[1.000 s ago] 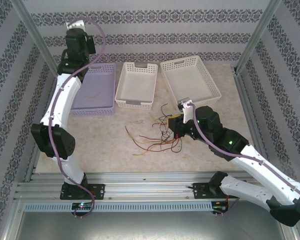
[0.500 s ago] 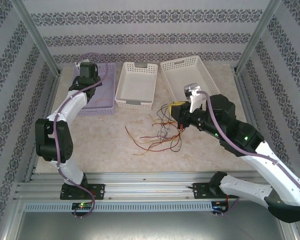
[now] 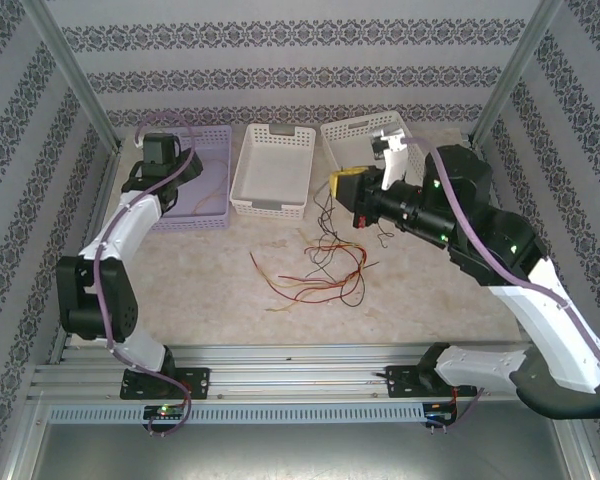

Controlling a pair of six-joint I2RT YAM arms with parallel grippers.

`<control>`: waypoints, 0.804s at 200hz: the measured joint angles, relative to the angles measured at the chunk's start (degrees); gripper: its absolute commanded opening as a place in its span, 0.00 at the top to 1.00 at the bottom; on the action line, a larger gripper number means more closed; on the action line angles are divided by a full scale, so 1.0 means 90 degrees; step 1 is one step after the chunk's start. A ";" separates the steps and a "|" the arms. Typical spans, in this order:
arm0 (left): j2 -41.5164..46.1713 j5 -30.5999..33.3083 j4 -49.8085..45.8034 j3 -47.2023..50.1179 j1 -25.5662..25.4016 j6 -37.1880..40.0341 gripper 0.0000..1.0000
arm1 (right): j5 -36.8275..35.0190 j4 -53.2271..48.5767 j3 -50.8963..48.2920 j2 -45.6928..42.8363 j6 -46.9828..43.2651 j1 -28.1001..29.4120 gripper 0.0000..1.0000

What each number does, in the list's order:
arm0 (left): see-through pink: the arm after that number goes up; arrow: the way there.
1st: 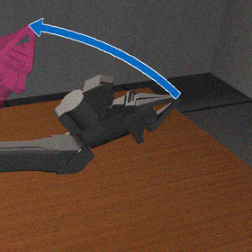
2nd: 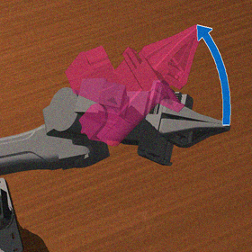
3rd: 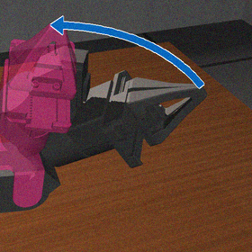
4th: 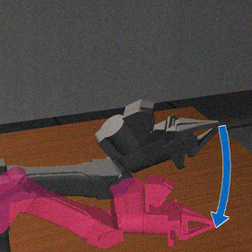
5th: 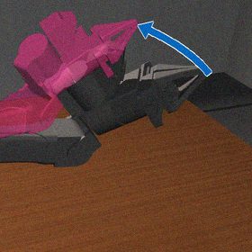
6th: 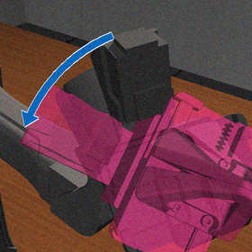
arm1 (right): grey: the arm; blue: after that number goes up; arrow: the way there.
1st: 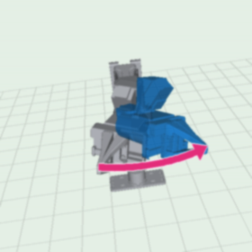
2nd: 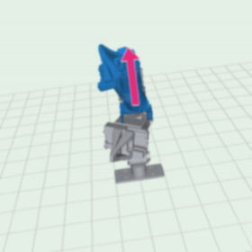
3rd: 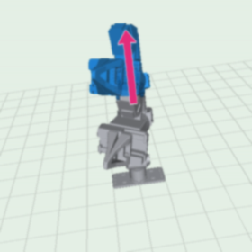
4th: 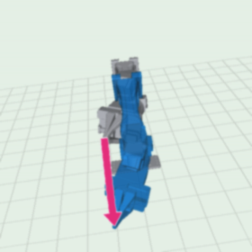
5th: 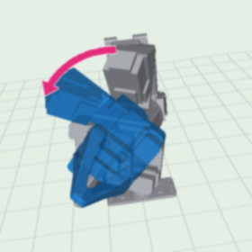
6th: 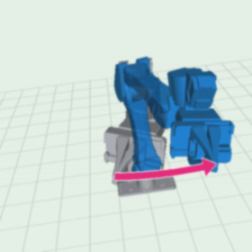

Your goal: Untangle the cables

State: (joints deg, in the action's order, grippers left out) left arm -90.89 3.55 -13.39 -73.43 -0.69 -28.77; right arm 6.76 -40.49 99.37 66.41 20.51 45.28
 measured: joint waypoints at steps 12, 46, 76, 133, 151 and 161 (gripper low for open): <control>0.0284 -0.0304 -0.0017 0.0182 -0.0010 -0.0160 0.12 | 0.0049 -0.0005 0.0187 0.0163 -0.0024 0.0000 1.00; 0.1367 -0.1197 0.0012 0.1103 -0.0168 -0.0719 0.08 | 0.0313 0.0061 0.0041 0.0372 -0.0102 0.0000 1.00; 0.2227 -0.1707 0.0019 0.1673 -0.0770 -0.0986 0.06 | 0.0641 0.0347 -0.0682 0.0321 -0.0114 -0.0002 1.00; 0.3259 -0.2737 0.0969 0.2215 -0.2050 -0.1411 0.05 | 0.1326 0.1061 -0.2191 0.0287 -0.0034 -0.0240 1.00; 0.3359 -0.2982 0.1268 0.2470 -0.2263 -0.1535 0.05 | 0.1469 0.1200 -0.2489 0.0289 0.0061 -0.0335 1.00; 0.3378 -0.3121 0.1418 0.2613 -0.2348 -0.1571 0.05 | 0.1537 0.1258 -0.2579 0.0289 0.0083 -0.0355 1.00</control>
State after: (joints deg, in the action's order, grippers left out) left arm -60.49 -24.53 -0.62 -49.91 -21.82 -42.92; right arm 20.60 -29.17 76.16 69.01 21.26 42.09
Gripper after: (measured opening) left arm 0.949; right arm 0.045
